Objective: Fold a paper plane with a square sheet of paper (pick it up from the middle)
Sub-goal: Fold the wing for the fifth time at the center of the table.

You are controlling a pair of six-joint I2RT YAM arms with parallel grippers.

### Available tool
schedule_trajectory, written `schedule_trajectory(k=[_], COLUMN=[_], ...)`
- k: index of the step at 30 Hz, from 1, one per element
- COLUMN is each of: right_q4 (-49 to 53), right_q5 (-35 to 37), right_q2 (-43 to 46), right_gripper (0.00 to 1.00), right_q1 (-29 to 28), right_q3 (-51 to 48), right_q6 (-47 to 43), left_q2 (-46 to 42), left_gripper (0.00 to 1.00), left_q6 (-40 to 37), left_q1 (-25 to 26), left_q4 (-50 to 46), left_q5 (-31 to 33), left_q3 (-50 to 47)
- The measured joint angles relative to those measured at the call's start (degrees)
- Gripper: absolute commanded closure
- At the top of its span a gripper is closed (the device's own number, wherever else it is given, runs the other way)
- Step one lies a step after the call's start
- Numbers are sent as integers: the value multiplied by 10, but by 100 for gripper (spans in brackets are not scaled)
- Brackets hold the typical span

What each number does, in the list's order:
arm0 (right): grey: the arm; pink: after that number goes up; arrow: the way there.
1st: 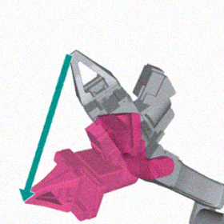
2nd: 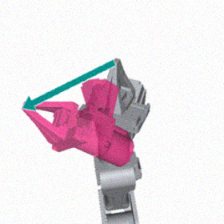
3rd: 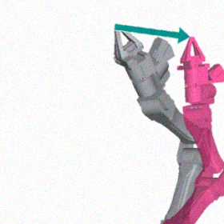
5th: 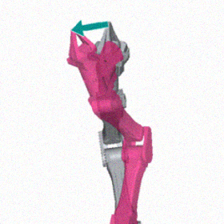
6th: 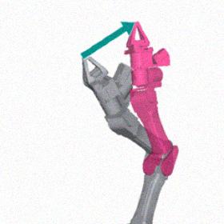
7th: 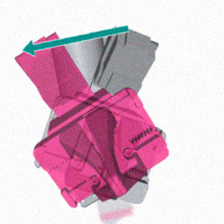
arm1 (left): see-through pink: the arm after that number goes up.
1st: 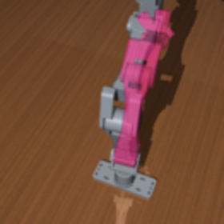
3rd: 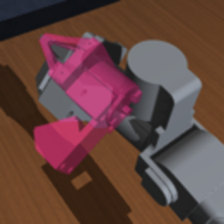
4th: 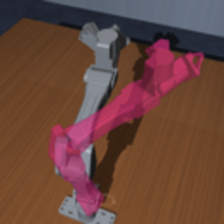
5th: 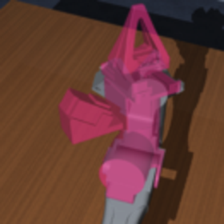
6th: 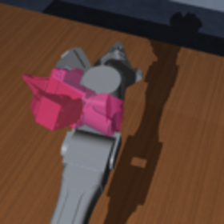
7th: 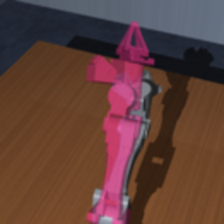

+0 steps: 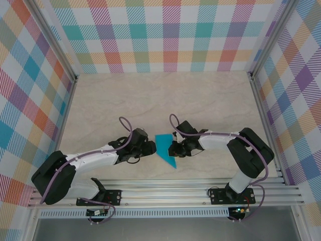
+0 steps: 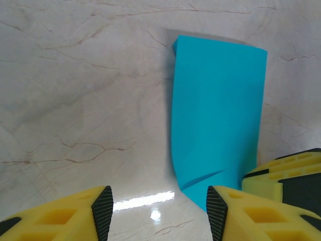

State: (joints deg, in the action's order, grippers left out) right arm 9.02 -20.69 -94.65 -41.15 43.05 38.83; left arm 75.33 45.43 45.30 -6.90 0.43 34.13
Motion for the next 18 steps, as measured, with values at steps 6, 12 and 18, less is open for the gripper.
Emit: schedule_trajectory(k=[6,12,18], right_q4=[-42,-70,-80], right_q5=[-29,-38,-41], right_q2=[4,10,11], right_gripper=[82,82,81], right_q1=[14,20,22], right_q3=[-26,-42,-48], right_q6=[10,14,17], left_q2=[26,47,61], left_gripper=[42,45,49], left_q6=[15,46,76], left_q1=[12,25,30], left_q4=[18,42,65], left_q5=[-11,-21,-25], left_q3=[3,3,3])
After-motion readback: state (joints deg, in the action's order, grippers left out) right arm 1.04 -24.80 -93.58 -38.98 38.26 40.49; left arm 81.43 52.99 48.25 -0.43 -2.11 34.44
